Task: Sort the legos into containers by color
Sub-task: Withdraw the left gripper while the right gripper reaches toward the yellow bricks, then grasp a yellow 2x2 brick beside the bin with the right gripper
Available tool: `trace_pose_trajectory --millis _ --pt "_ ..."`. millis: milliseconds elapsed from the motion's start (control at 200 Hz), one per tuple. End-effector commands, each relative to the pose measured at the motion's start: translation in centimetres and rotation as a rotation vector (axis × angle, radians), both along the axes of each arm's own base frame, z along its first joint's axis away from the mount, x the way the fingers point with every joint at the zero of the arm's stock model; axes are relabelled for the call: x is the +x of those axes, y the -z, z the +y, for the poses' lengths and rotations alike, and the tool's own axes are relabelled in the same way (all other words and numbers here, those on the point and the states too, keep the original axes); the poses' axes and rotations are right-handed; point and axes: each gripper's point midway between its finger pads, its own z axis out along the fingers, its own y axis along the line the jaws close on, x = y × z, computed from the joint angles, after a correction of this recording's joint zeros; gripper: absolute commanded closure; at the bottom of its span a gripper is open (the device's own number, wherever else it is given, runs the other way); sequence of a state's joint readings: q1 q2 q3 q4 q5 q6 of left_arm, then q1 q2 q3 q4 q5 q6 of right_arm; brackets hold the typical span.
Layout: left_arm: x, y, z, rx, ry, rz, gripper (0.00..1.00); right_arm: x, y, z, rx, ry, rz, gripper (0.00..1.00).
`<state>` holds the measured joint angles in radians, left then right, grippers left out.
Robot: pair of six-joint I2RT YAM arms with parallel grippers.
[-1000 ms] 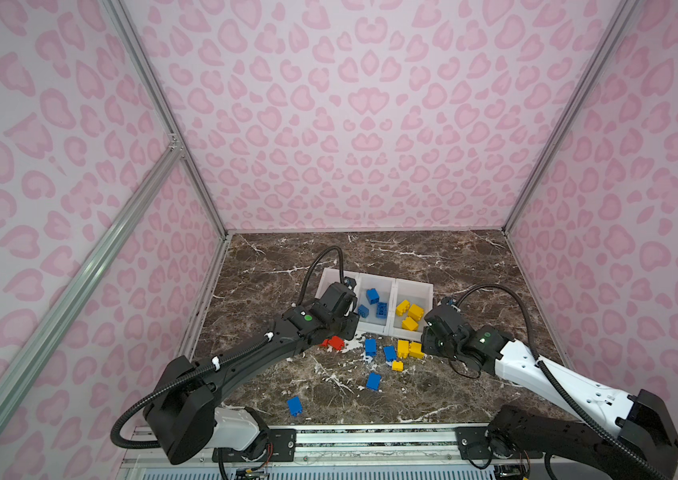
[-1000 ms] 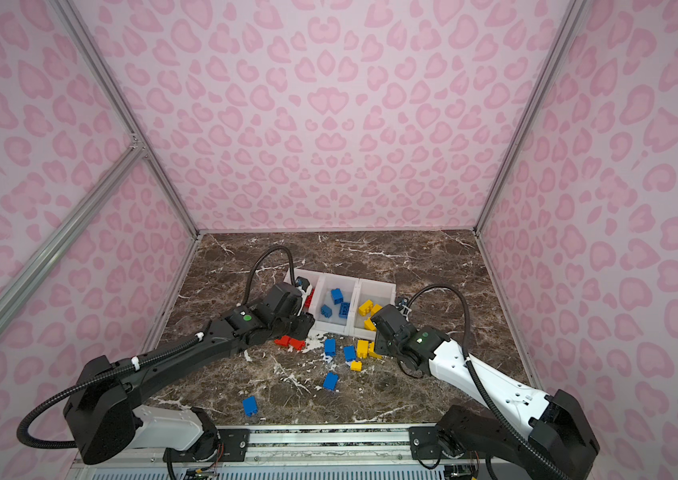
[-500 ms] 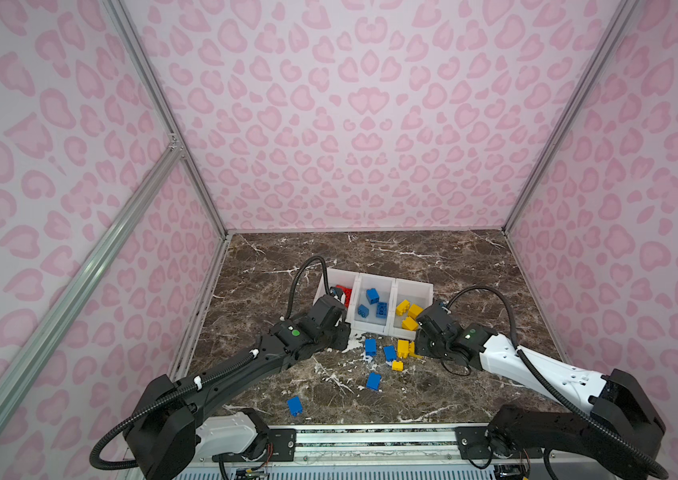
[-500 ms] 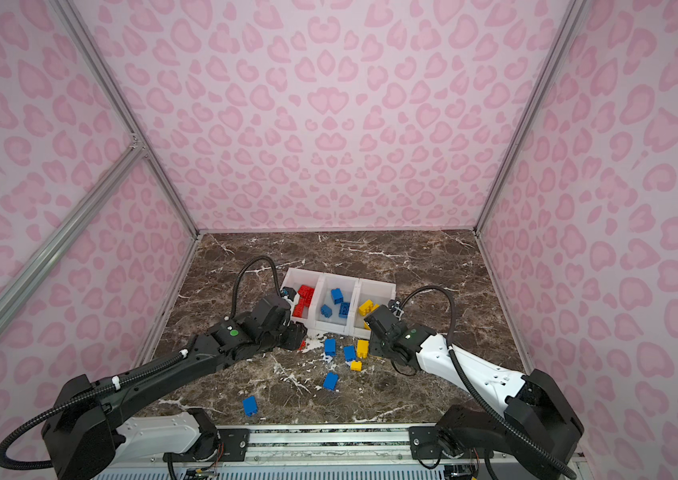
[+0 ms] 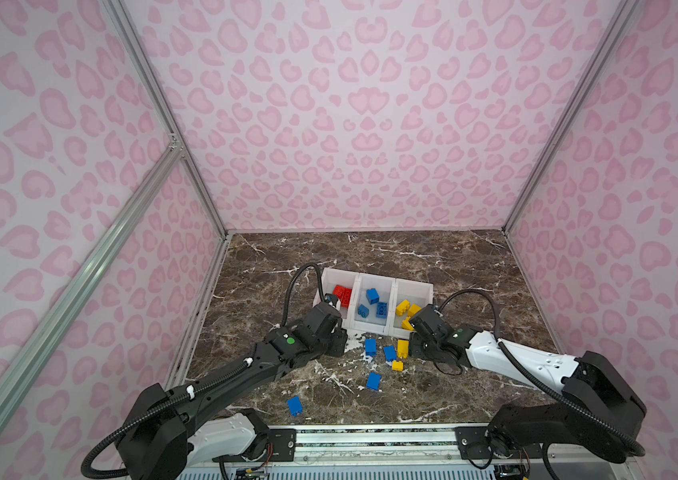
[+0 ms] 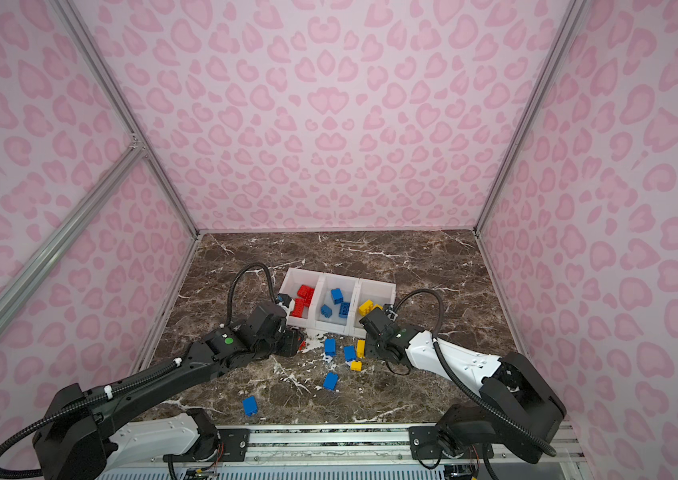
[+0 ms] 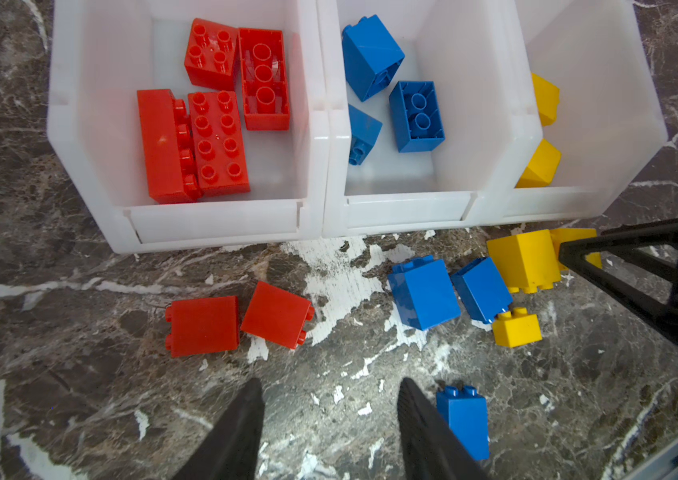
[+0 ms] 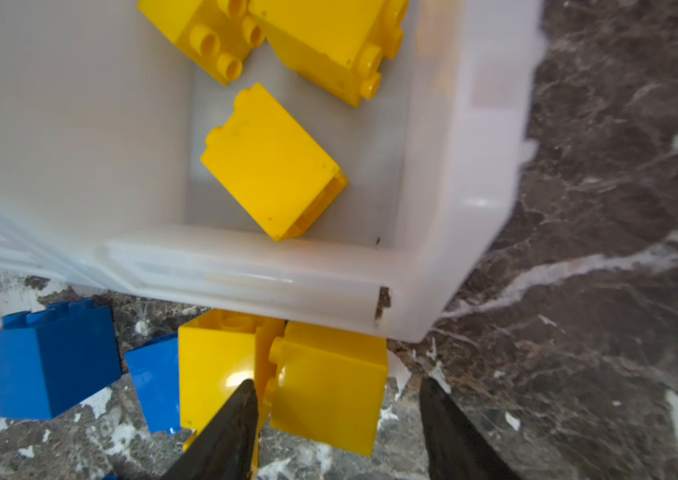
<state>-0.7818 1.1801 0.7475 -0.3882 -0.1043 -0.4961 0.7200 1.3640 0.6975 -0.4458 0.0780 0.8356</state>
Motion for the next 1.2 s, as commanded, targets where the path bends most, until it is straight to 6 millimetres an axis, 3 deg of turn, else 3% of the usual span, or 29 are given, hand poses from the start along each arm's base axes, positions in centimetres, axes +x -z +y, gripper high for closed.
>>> trace_pose_trajectory --millis 0,340,780,1015,1195 --pt "0.2 -0.3 -0.4 -0.027 -0.005 -0.015 0.46 0.1 0.5 -0.1 -0.011 0.009 0.002 0.38" --pt "-0.1 0.0 -0.7 -0.023 0.005 -0.006 0.46 -0.5 0.7 -2.1 -0.075 0.053 0.014 0.4" --pt "-0.1 0.0 -0.9 -0.022 0.008 -0.005 0.45 0.4 1.4 -0.8 -0.081 0.0 0.031 0.41" --pt "-0.2 0.1 -1.0 -0.02 0.012 0.0 0.46 0.4 2.1 -1.3 -0.104 0.005 0.045 0.52" --pt "-0.2 0.2 -0.9 -0.015 0.009 -0.001 0.45 0.3 1.0 -1.4 -0.086 0.016 0.018 0.59"
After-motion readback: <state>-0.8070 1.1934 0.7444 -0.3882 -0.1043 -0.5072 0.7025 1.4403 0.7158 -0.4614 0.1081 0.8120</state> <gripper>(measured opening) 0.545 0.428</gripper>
